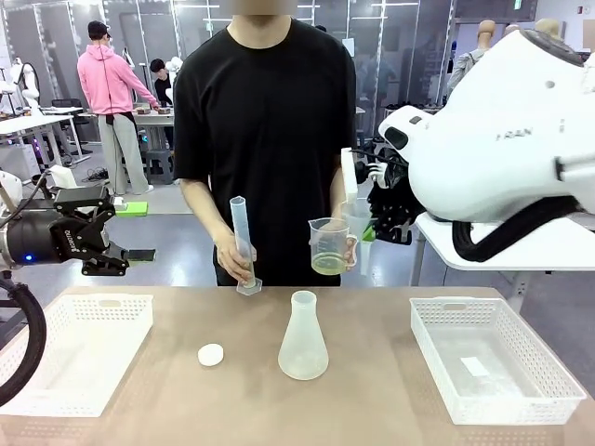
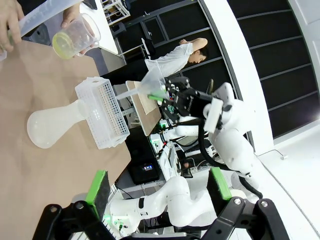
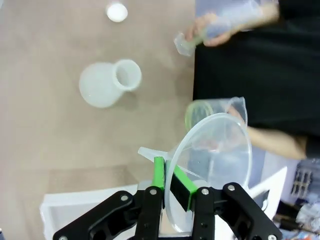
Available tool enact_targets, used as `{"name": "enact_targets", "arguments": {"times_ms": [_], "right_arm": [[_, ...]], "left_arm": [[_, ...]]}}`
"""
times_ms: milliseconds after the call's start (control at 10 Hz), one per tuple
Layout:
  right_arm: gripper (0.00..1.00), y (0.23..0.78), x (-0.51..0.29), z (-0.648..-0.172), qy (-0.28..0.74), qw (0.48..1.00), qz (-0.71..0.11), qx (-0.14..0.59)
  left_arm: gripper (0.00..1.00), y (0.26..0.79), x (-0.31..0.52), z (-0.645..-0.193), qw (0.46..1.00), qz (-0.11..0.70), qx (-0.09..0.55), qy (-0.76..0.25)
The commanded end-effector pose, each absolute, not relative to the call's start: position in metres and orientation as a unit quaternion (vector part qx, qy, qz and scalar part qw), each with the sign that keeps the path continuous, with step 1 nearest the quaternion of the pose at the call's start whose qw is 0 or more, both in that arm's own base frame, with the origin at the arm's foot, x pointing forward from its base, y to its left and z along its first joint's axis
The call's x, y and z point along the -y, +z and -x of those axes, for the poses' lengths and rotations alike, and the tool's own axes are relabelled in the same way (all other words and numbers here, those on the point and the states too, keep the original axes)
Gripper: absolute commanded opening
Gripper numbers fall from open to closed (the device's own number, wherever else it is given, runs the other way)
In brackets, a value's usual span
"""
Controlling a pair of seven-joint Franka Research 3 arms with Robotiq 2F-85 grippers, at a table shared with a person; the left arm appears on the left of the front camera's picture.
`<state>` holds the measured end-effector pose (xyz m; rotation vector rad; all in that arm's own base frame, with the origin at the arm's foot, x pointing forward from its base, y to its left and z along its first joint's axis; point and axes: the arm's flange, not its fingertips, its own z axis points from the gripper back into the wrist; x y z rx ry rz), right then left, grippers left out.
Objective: Prepare the solutions needed for the experiment.
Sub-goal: Pick up the Plastic Funnel and insert it into the Big flask.
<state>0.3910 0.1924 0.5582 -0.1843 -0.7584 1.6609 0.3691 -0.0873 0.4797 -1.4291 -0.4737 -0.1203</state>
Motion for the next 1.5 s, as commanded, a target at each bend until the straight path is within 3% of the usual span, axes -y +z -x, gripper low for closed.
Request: {"name": "enact_targets", "arguments": {"times_ms": [0,500,1100,1400], "right_arm": [[0.06,0.552,-0.185,-0.375,0.746,0.552,0.051,0.368],[0.06,0.540,-0.236,-0.380,0.771,0.510,0.028,0.380],[0.06,0.535,-0.265,-0.391,0.780,0.499,0.018,0.377],[0.06,0.539,-0.262,-0.383,0.772,0.518,0.020,0.367]], "left_arm": [[1.00,0.481,0.090,-0.369,0.727,0.650,0.213,-0.053],[1.00,0.481,0.090,-0.369,0.727,0.650,0.213,-0.053],[1.00,0.481,0.090,-0.369,0.727,0.650,0.213,-0.053],[1.00,0.481,0.090,-0.369,0.727,0.650,0.213,-0.053]]}}
